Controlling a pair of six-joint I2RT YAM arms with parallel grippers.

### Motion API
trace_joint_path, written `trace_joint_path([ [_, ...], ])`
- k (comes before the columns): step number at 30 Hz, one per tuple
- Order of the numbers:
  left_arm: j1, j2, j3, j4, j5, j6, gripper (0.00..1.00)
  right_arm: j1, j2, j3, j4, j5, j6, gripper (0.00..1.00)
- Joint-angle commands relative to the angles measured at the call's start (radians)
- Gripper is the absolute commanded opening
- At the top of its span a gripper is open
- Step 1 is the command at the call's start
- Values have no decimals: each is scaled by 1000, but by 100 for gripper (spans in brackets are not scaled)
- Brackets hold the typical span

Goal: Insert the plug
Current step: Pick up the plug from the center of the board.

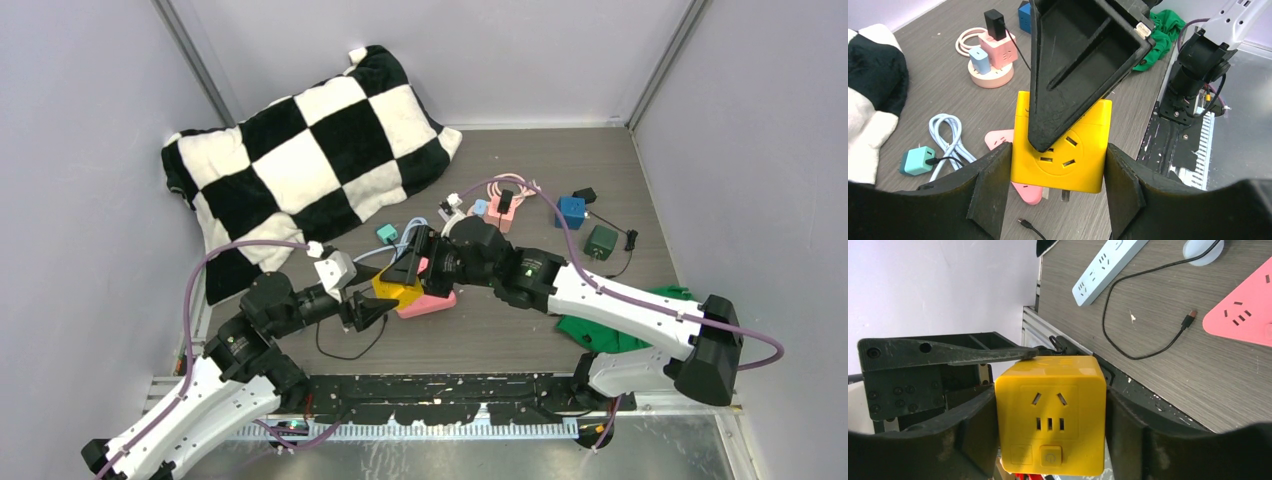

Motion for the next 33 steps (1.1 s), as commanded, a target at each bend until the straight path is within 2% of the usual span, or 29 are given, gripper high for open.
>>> trace_joint_path([
  [1,-3,-9,9,63,-2,23,19,-4,-11,-8,106,-60,15,64],
  [3,-3,-6,12,49,-26,23,23,-9,-20,-20,120,-51,3,51],
  [6,-3,3,22,21,-88,21,41,-23,-51,-45,139,-16,-35,37],
  [10,-3,28,45,-29,-162,-11,73,-76,-114,-74,113,71,-140,30],
  [12,-3,39,56,-46,-181,-35,80,-114,-139,-75,88,85,-212,29],
  [14,-3,49,68,-66,-213,-62,97,-158,-162,-71,72,85,-290,28],
  [15,-3,56,76,-79,-223,-72,99,-182,-170,-67,63,80,-333,28],
  [19,-3,99,136,-157,-288,-134,100,-258,-170,-41,15,47,-526,27],
  [22,-3,159,199,-236,-342,-186,100,-277,-149,-15,-29,49,-687,26],
  [26,24,244,266,-329,-376,-226,100,-283,-99,30,-81,14,-820,26],
  [28,77,275,284,-358,-344,-247,100,-284,-71,47,-96,-14,-868,26],
  [30,170,293,286,-362,-211,-282,100,-284,-37,71,-116,-42,-911,26],
  [33,367,306,263,-321,-7,-357,100,-284,25,116,-160,-93,-976,26],
])
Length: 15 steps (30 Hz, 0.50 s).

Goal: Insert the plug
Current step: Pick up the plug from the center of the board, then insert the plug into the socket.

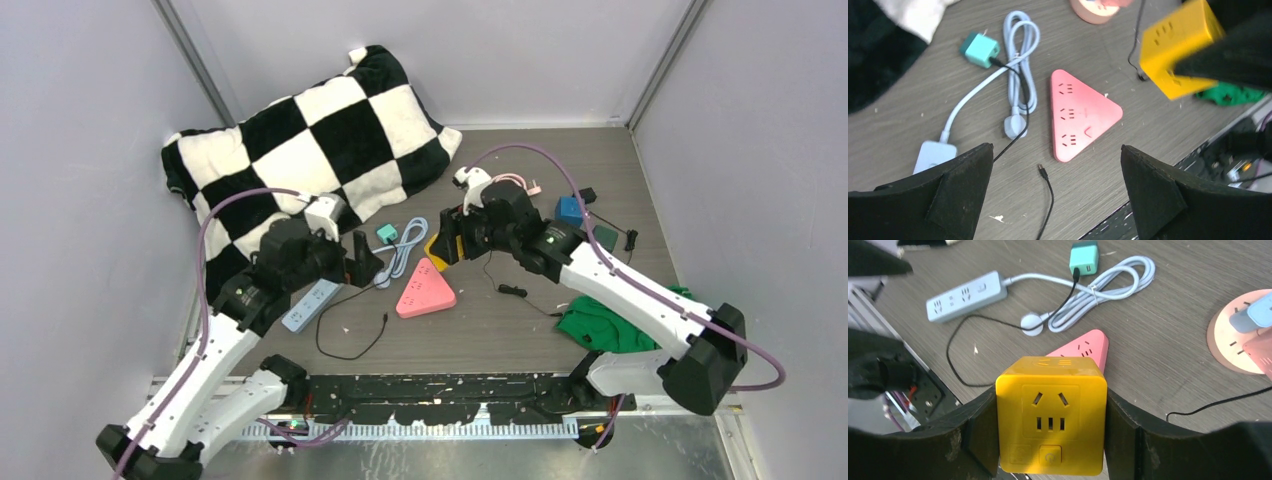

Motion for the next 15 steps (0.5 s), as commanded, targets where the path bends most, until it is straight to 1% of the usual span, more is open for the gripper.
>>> trace_joint_path([
  [1,228,8,-7,13,265,-143,100,-4,71,111,-43,-98,-166,26],
  [3,280,18,-31,50,305,-197,100,-5,123,158,-87,-112,-202,26],
  [6,301,40,-55,72,285,-231,100,-5,225,252,-188,-137,-248,26],
  [10,306,33,-82,55,186,-204,100,-5,341,329,-262,-195,-290,26],
  [13,308,-12,-112,31,78,-169,100,-8,401,345,-265,-219,-316,26],
  [15,308,-47,-110,7,43,-151,100,-11,446,371,-291,-224,-343,26],
])
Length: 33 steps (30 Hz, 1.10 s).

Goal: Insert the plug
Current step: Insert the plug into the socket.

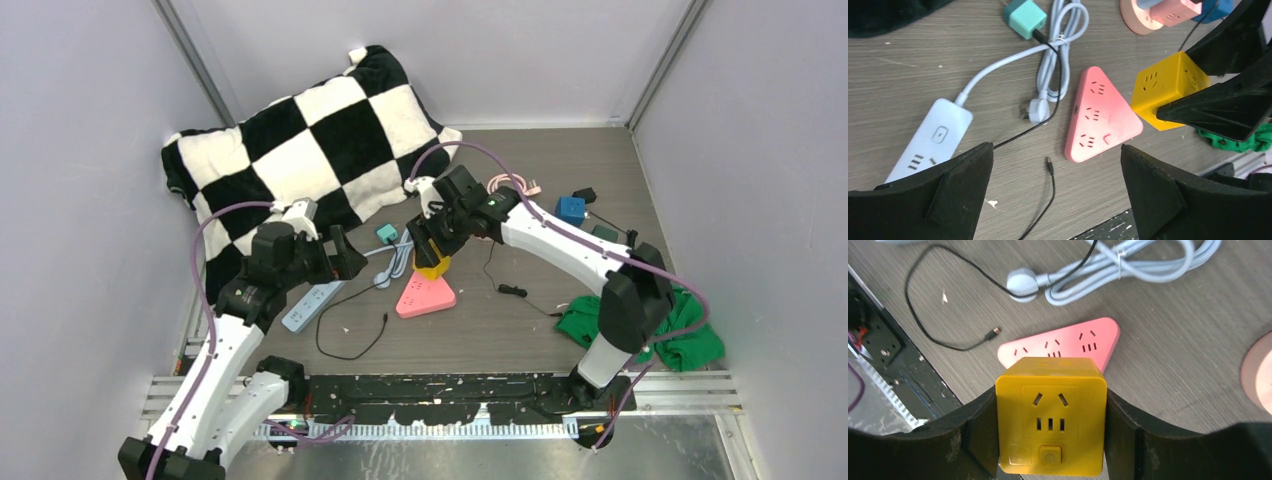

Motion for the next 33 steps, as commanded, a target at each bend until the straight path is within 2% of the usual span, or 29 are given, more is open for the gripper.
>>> trace_joint_path([
  [1,7,-86,-2,-16,-114,38,100,-10,70,93,-77,-60,-86,26],
  [6,7,-130,16,-46,-187,54,100,-13,180,185,-146,-68,-117,25],
  [13,7,-151,15,-50,-200,59,100,-14,264,270,-181,-60,-151,24],
  [24,6,-159,22,-59,-227,59,100,-15,321,294,-181,-74,-228,24],
  [33,7,-157,22,-61,-234,59,100,-13,327,262,-117,-94,-263,23],
])
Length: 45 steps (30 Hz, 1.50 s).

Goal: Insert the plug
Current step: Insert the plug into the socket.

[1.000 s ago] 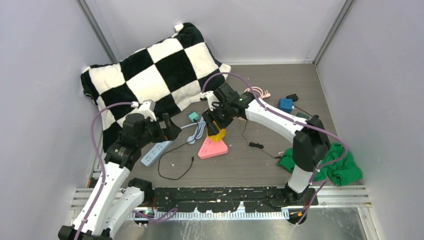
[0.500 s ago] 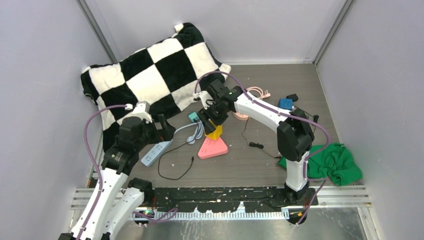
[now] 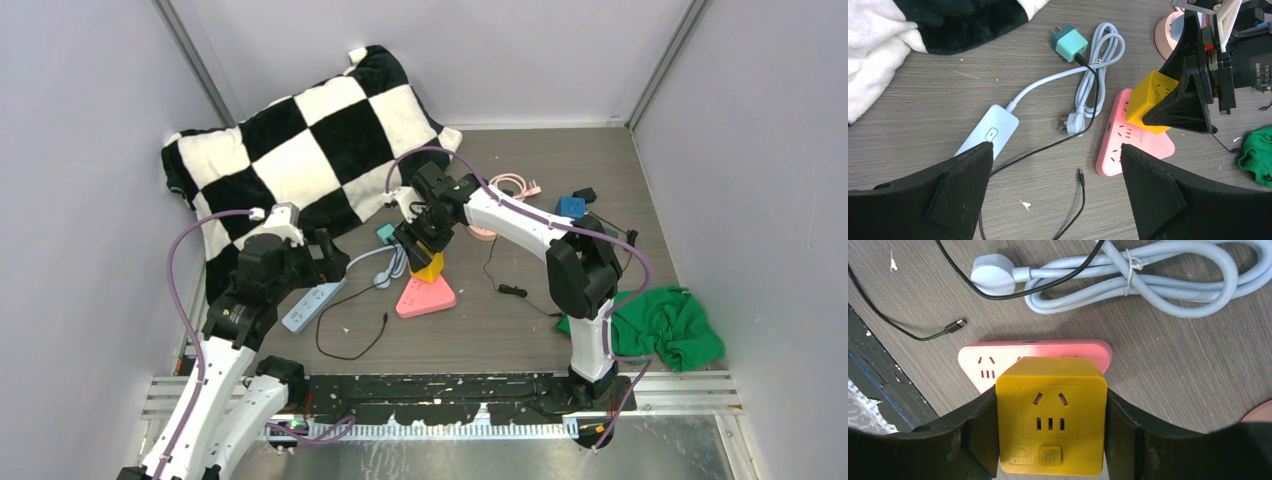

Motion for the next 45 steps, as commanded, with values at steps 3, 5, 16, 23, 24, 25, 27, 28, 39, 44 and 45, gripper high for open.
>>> trace_joint_path([
  [3,6,-6,33,8,-15,6,100,-4,-9,13,76,-12,-44,22],
  [5,5,-6,33,9,-13,6,100,-5,-9,17,78,-6,-47,22],
  [16,4,-7,33,8,-18,7,100,1,13,13,69,-2,-70,22],
  [23,5,-7,32,7,-17,6,100,3,5,-20,93,-25,-74,22],
  [24,4,-8,32,7,-17,7,100,4,1,-27,100,-20,-76,22],
  [25,5,-9,32,7,-17,7,100,8,-1,-34,105,-12,-79,22],
  [27,4,-9,33,7,-17,6,100,12,-4,-42,113,4,-93,22],
  [28,5,-9,32,7,-17,6,100,14,-3,-42,113,6,-99,22],
  [39,5,-10,32,7,-17,6,100,44,-37,-89,138,57,-154,21],
  [44,4,-10,32,7,-17,6,100,46,-75,-138,207,68,-149,19],
  [45,5,-10,33,7,-17,6,100,47,-82,-145,220,66,-146,19],
])
